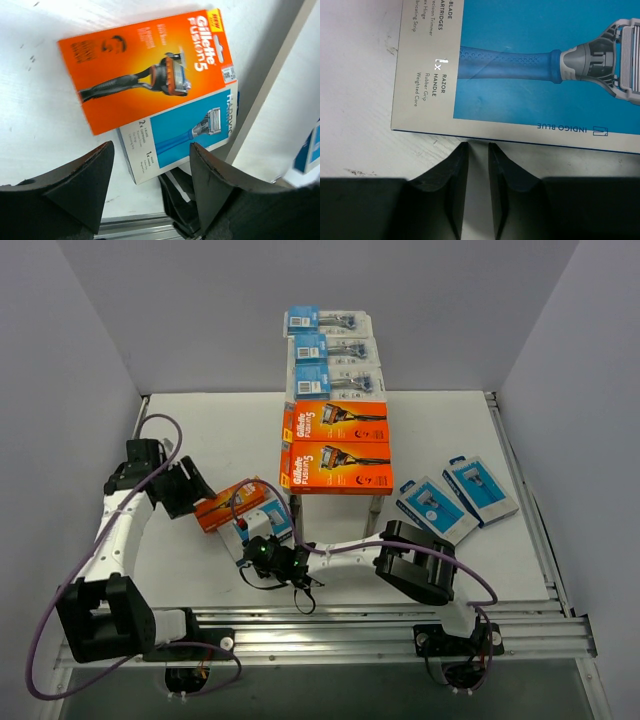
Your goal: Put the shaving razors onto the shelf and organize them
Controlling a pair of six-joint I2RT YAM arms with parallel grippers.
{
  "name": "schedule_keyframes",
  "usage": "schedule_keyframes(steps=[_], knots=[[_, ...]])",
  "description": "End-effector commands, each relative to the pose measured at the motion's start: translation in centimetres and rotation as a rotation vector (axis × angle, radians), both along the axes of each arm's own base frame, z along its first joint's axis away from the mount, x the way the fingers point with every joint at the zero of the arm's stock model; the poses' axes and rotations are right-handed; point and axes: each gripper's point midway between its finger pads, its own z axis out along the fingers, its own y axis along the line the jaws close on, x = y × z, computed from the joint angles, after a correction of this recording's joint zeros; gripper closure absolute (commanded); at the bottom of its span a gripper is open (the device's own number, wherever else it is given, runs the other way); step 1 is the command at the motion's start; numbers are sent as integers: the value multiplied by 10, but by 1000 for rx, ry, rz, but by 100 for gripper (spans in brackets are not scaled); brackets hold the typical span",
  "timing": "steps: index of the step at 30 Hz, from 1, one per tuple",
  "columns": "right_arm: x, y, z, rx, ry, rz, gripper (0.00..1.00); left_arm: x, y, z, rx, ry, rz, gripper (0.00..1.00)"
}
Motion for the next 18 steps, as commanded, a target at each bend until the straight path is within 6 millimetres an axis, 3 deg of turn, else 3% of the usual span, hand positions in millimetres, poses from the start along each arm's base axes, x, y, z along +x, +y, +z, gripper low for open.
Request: schedule_keyframes(steps=[1,6,8,18], knots=[[2,-8,18,6,-20,-30,79,-7,7,10,-133,-24,164,29],[-3,-7,18,1,-25,-20,72,-17,4,10,-276,-55,308,25],[-3,-7,19,0,-27,-18,71,-20,6,7,-303,-43,368,7],[-8,-15,21,-2,-25,-12,65,-31,23,-12,-382,-59,565,3]])
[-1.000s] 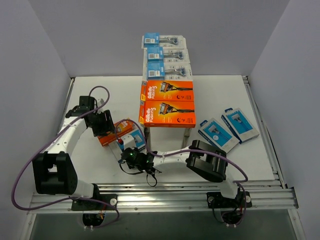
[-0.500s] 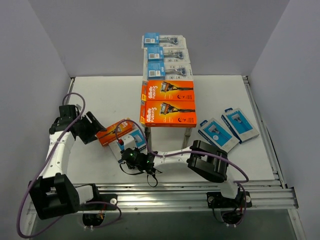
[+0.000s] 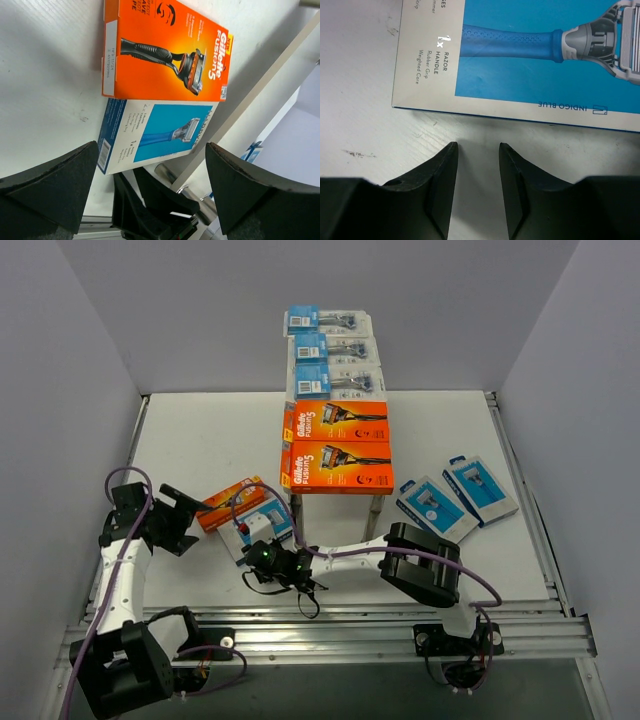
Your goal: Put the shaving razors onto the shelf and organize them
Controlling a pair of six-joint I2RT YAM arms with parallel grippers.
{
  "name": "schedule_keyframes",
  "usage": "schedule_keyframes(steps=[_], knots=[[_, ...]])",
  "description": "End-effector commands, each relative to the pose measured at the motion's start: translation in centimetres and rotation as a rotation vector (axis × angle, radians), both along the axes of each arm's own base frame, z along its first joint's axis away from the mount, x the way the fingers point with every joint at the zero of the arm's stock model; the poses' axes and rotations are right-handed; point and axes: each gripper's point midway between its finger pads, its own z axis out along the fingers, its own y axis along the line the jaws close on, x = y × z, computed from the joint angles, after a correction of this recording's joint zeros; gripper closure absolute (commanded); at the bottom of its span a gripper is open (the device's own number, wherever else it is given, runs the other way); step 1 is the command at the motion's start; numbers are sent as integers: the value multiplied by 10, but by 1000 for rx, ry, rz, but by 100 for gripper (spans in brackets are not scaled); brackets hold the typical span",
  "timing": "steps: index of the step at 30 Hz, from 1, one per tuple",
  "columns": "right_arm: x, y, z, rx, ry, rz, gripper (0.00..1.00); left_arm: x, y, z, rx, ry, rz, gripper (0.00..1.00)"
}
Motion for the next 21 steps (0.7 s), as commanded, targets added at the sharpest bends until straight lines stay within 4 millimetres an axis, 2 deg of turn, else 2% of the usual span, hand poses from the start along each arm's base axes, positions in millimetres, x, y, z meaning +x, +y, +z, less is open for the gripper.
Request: schedule_keyframes(steps=[1,9,17,21], knots=[[3,-8,21,17,-23,-26,65,12,6,9,-41,-68,85,3],[-1,-6,27,37,-10,-9,57,13,6,-13,-140,-74,174,6],[-4,-7,25,31,0,4,44,21,19,-14,-112,-169,241,6],[-5,-7,22,29,9,9,40,24,21,-21,-120,-192,254,6]])
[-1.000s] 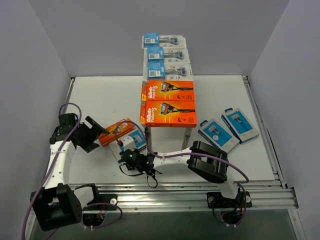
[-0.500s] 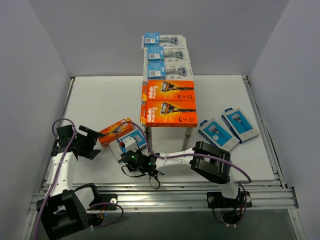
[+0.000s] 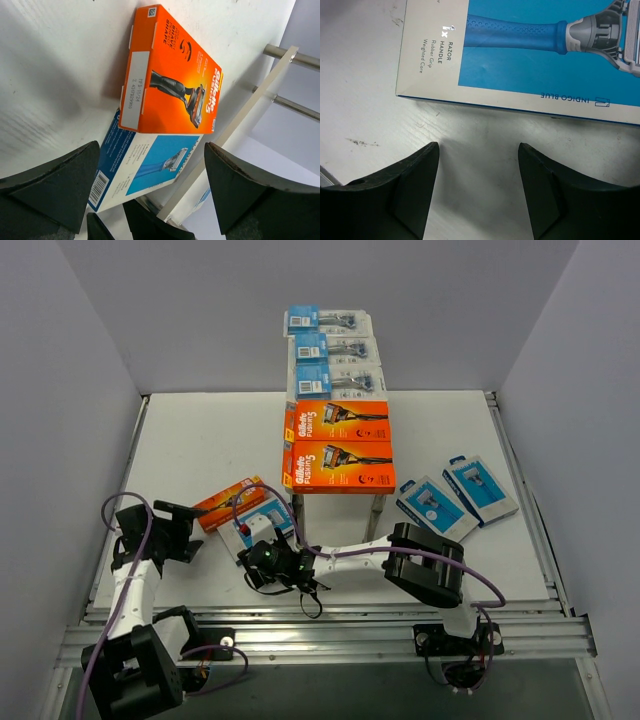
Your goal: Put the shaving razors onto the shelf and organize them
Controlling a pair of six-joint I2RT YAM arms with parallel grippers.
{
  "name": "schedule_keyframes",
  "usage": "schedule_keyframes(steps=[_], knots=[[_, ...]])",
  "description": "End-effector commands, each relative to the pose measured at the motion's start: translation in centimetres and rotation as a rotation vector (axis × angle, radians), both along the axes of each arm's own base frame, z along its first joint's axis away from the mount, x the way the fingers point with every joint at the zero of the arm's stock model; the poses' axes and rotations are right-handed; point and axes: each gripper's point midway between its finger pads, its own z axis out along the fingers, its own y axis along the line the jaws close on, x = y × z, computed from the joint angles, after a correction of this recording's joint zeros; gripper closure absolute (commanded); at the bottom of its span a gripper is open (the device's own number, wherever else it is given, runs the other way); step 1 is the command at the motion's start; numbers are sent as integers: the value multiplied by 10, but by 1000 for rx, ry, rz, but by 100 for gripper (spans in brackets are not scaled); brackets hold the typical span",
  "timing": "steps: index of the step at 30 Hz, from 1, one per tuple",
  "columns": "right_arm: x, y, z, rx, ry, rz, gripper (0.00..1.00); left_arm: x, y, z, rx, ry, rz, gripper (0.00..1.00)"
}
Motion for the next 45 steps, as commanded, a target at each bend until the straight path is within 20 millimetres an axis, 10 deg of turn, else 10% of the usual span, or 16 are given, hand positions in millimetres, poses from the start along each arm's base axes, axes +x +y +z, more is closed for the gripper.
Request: schedule_keyframes(steps=[1,45], knots=[[1,-2,21,33,-7,-15,40,17,9,10,17,-93,33,6],[0,-7,-3,-7,30,-15,34,41,7,-35,-85,-132,47,9]])
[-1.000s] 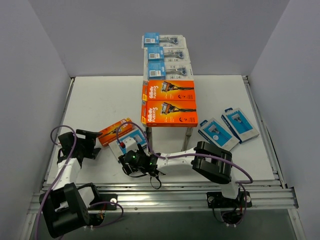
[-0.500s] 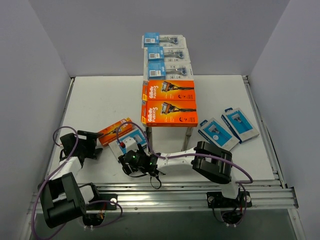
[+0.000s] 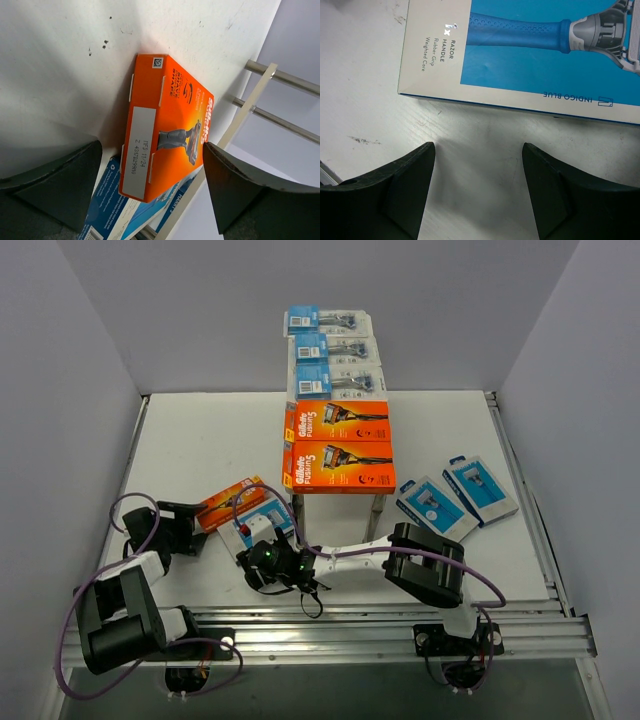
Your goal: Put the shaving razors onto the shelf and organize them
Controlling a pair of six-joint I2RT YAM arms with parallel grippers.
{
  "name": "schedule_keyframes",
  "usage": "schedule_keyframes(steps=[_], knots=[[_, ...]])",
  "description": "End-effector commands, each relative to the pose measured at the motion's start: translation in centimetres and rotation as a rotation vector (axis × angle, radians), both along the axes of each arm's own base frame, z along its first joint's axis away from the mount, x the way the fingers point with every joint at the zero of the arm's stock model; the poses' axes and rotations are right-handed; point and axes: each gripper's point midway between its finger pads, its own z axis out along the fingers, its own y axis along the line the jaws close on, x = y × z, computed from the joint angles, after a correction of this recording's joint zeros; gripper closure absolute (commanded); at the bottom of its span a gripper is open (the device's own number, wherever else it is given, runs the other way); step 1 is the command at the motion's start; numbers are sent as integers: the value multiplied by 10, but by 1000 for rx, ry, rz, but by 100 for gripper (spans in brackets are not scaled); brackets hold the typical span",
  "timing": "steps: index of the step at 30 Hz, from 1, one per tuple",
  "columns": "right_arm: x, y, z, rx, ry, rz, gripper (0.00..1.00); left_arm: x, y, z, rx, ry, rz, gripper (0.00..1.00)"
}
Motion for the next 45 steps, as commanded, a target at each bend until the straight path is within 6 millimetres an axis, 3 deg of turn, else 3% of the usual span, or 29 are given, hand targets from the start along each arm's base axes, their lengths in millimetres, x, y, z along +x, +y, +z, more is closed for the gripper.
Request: schedule_keyframes(steps=[1,5,8,9,10,12,13,15,17,18,24,27,33,38,42,45], knots=[[2,-7,-2,-8,21,-26,34,6,0,-1,-2,-42,1,11],[2,-8,-4,-9,26,-27,34,11,-3,-2,-19,-55,-3,18],[1,-8,-4,-7,29,-28,34,16,-4,0,-24,-68,-11,35],[2,-7,-4,-6,28,-28,34,18,-4,2,-21,-80,-12,42],[1,-7,-5,-5,30,-28,34,19,-4,3,-21,-82,-13,62],[1,-7,-6,-6,34,-27,34,17,-3,2,-28,-58,-6,91],[1,-7,-6,-8,34,-27,34,20,0,8,-14,-69,-4,97],[1,-7,-2,-1,32,-29,34,18,2,11,14,-51,-9,98],[1,-7,3,8,28,-32,34,24,13,36,77,-89,17,98],[2,-8,8,9,25,-33,34,19,16,38,89,-61,23,98],[1,-7,33,10,-13,-34,34,23,51,116,259,-178,60,98],[-3,-4,43,-1,-34,-26,34,24,65,136,289,-203,62,98],[-15,4,62,-2,-56,-13,34,30,72,156,305,-257,31,98],[-35,9,81,-11,-84,17,34,39,64,170,335,-336,-61,98],[-47,7,91,-23,-96,17,34,45,56,171,355,-342,-137,98],[-59,5,96,-34,-109,28,38,50,48,176,380,-358,-178,98]])
